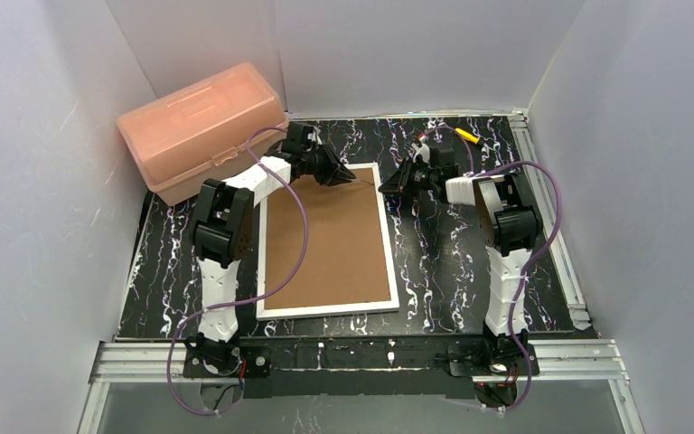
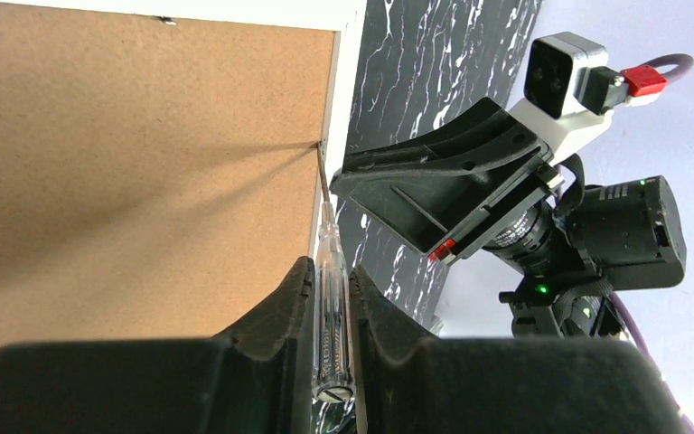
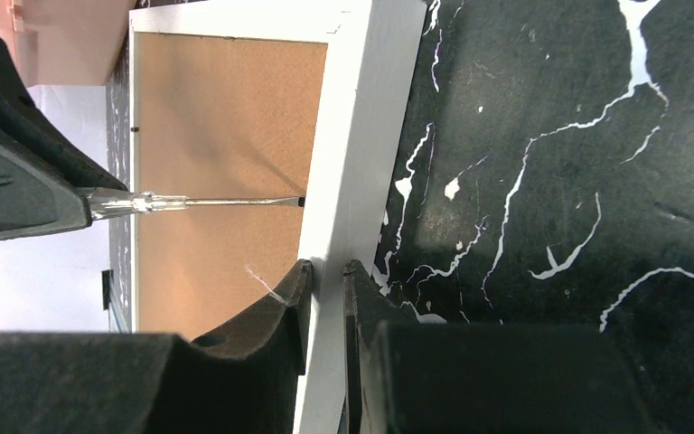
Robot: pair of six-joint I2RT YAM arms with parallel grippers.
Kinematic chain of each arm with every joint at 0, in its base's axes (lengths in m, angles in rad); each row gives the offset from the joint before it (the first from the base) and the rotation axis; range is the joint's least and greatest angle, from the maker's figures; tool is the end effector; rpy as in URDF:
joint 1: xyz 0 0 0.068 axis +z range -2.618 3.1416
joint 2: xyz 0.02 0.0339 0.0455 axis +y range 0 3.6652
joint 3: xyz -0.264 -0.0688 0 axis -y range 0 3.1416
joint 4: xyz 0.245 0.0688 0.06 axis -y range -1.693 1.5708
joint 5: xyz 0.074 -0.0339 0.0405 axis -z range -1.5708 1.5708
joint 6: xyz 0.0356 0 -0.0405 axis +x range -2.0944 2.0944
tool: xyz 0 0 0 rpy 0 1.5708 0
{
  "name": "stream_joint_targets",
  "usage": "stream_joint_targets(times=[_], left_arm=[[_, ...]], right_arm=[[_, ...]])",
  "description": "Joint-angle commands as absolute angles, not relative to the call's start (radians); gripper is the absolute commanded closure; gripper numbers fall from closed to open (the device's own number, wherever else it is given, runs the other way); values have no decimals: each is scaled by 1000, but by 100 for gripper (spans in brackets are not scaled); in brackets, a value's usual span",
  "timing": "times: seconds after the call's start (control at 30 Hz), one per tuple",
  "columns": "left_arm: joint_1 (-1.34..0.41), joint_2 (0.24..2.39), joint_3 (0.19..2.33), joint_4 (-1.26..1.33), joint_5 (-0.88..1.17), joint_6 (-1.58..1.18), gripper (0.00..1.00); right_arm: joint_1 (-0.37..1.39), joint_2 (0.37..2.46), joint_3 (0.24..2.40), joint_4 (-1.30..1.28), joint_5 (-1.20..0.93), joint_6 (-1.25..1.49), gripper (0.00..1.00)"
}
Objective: Take the photo out of the frame
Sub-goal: Release the photo frame item from the photo frame.
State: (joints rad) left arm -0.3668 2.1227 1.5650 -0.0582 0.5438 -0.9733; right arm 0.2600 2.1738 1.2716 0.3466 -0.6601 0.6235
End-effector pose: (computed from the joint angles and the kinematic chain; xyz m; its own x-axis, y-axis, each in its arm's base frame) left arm 0.4446 -0.1905 0.1992 -0.8830 -0.4187 -0.2121 -0.0514 0.5355 -0.8430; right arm 0.4345 0.1382 0.1220 -0.8263 0.2574 -0.5009 -0.2760 0.5902 0.7586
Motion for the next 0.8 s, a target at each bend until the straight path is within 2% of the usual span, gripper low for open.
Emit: stream_joint_targets(times=[0.0,0.77], left_arm=[[-514,2124,1651,-50,643,-1014,100],[-662,2216,1934,-259,627,-980,100]], right_arm=[[338,2188,1285,300,-692,597,78],[360,2179,1326,202,-681,525,79]])
